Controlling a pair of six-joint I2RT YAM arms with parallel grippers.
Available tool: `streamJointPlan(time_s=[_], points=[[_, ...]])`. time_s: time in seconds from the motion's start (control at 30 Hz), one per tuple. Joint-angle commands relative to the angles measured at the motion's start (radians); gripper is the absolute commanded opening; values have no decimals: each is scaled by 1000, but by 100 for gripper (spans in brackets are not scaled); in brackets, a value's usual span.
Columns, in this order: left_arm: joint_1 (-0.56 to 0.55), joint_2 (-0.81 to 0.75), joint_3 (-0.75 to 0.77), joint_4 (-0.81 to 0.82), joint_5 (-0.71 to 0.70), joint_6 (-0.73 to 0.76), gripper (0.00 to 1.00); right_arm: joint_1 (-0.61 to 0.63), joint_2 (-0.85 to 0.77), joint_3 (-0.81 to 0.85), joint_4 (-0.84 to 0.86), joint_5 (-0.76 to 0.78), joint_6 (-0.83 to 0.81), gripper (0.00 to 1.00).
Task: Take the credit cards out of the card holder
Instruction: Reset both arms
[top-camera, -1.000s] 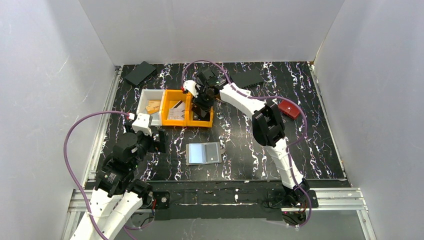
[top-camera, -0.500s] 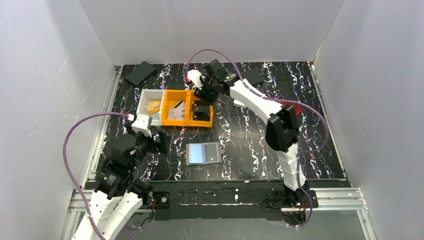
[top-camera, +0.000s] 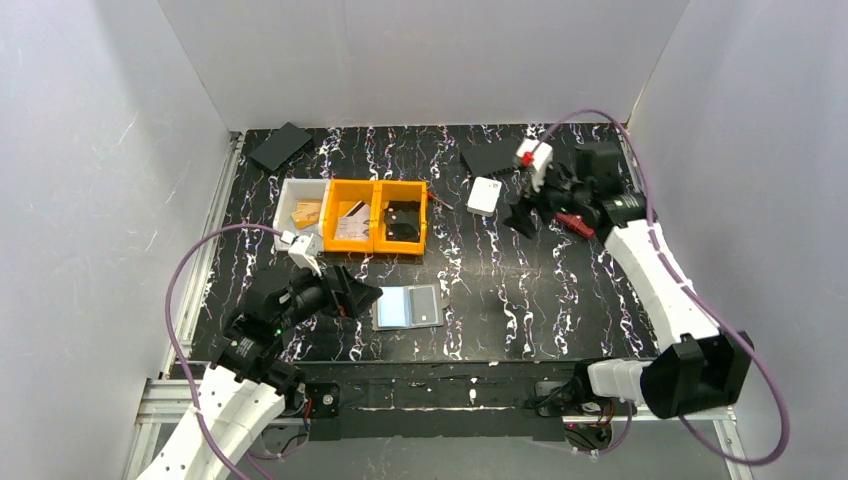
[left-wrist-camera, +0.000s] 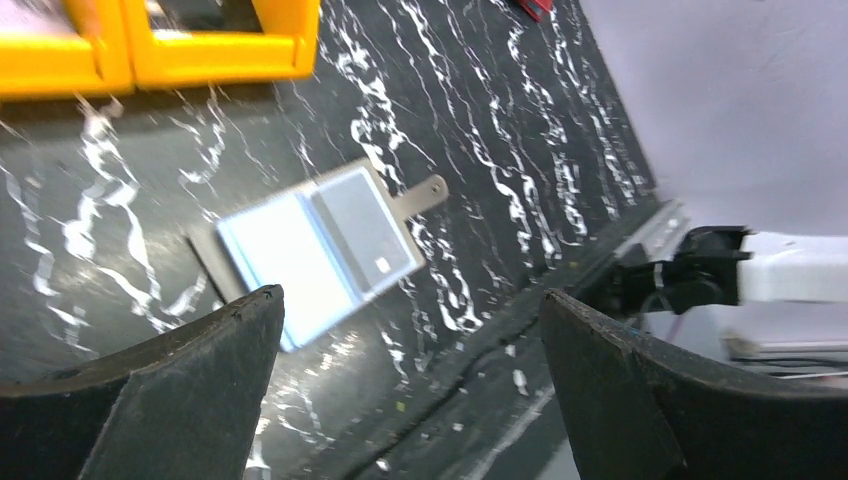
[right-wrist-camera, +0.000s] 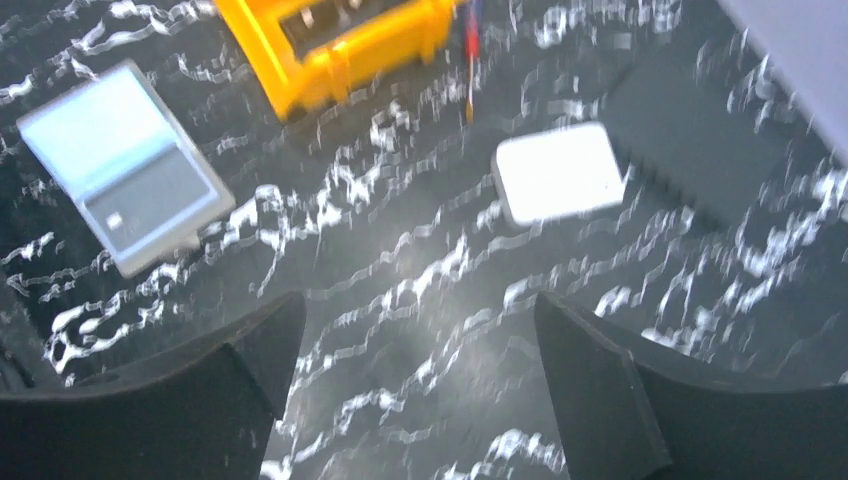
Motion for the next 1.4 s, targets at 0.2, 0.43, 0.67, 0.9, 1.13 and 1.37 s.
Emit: streamJointPlan(time_s=[0.2,0.43,0.67,0.9,1.13,1.37], points=[[4,37,-123,-17,68,-292,98,-296,-310,-369,109,-242,184,98],[5,37,-150,-44,87,-291,98,-465,-427,-491,230,-237,332,98],[4,-25,-110,-40,48,-272,98,-649,-366,-423,161,-242,452,98],[26,35,40,-60,-22,-189,98,-683,-271,-293,5,-104,494,98],[61,211,277,-138,-81,-10,98,-682,-246,-251,8,-153,477,98],[75,280,442,-177,-100,72,98,-683,-204,-164,-11,-136,544,98]])
